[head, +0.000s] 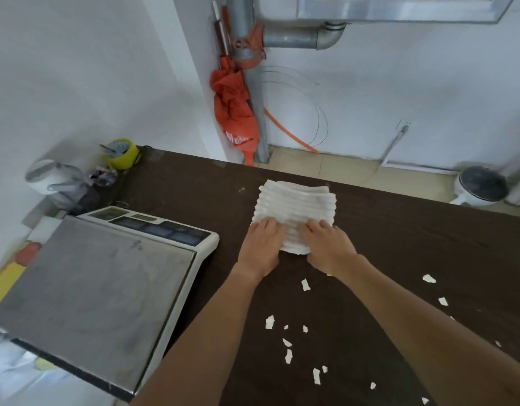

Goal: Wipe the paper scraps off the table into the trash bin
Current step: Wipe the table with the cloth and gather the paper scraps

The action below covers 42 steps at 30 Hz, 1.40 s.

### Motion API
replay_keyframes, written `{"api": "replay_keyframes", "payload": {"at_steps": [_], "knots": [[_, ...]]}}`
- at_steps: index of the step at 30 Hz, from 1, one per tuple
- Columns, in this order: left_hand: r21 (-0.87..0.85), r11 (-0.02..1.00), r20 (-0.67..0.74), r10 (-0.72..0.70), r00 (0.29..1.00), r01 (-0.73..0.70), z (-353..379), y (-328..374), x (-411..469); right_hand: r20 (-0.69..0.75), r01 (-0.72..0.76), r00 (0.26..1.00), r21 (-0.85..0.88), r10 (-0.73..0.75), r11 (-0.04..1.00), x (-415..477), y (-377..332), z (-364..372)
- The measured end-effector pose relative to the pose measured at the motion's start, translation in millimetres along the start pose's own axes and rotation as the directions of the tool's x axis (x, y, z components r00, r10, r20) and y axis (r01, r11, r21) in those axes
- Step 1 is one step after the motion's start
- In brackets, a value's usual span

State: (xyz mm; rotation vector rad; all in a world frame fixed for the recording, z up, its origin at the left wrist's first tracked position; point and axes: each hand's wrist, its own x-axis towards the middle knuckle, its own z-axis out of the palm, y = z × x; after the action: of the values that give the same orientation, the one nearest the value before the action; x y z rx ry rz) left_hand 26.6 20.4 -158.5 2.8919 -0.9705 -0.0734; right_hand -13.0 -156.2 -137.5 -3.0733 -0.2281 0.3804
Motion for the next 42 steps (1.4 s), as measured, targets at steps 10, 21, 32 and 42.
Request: {"api": "replay_keyframes", "payload": {"at_steps": [10, 21, 32, 42], "knots": [[-0.058, 0.998, 0.043, -0.025, 0.999, 0.027, -33, -24, 56, 0.179, -0.259, 0.963, 0.416, 0.201, 0.872, 46, 29, -45], [-0.207, 0.958, 0.046, -0.194, 0.98, 0.199, -15, -44, 86, 0.061, -0.293, 0.951, 0.482, 0.302, 0.826, 77, 54, -21], [-0.13, 0.992, -0.036, -0.008, 0.999, 0.003, 2, -54, 97, 0.167, -0.405, 0.913, 0.467, 0.371, 0.786, 110, 60, -12], [-0.043, 0.975, 0.195, -0.204, 0.96, 0.216, 2, -39, 106, 0.177, -0.398, 0.913, 0.591, 0.368, 0.702, 104, 60, -12]]}}
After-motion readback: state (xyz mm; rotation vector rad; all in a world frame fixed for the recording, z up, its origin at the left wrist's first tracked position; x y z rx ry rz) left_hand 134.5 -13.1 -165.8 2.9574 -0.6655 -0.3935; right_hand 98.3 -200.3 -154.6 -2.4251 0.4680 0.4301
